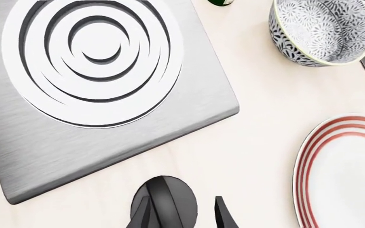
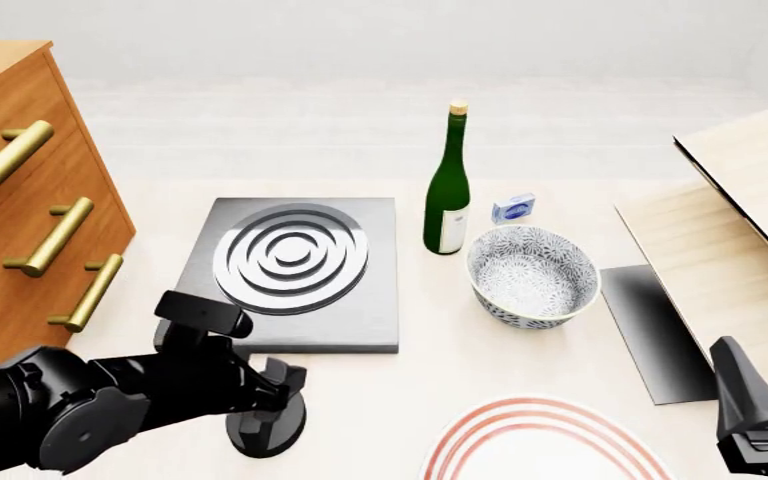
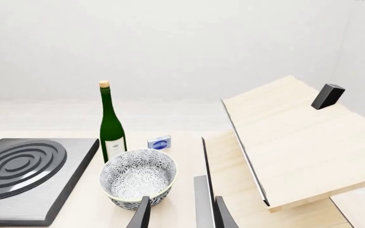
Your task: Turn on the stove.
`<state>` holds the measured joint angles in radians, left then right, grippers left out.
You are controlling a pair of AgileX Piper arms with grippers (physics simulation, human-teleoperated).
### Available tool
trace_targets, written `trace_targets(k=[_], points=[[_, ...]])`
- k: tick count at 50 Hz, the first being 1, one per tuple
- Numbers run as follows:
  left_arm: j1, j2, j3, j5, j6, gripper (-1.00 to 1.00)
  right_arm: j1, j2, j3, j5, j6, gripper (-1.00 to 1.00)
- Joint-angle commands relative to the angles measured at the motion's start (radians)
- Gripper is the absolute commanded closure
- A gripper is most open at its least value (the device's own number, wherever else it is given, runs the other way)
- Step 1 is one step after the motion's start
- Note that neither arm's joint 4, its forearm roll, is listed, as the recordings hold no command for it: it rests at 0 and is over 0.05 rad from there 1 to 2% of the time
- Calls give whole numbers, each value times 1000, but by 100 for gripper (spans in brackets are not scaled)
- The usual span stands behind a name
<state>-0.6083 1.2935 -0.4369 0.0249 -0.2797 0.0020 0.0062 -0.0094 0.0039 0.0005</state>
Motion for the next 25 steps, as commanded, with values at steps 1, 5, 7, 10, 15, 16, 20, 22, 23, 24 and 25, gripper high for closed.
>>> trace_targets(k=[1, 5, 7, 10, 15, 16, 20, 22, 23, 24, 25], points=[[2, 106, 4, -87, 5, -100, 0, 1, -1, 2, 4, -100], [-5, 154, -4, -118, -5, -100, 0, -2, -1, 2, -2, -100], [-3, 170, -6, -134, -9, -100, 1, -3, -2, 2, -4, -100], [14, 204, -15, -161, -10, -100, 0, 4, 2, -3, 3, -100], [42, 257, -5, -204, -1, -100, 1, -2, -1, 1, -3, -100], [45, 274, 4, -221, 17, -100, 0, 2, 1, -2, 2, -100], [58, 269, 11, -222, 16, -100, 0, 3, 2, -4, 2, -100], [60, 281, 21, -243, 16, -100, 0, 0, 2, -4, -3, -100], [64, 280, 25, -244, 18, -100, 1, -1, -1, 0, -3, -100], [65, 284, 29, -252, 16, -100, 0, 1, 1, -2, -1, -100], [65, 285, 33, -256, 16, -100, 0, 4, 2, -4, 2, -100]])
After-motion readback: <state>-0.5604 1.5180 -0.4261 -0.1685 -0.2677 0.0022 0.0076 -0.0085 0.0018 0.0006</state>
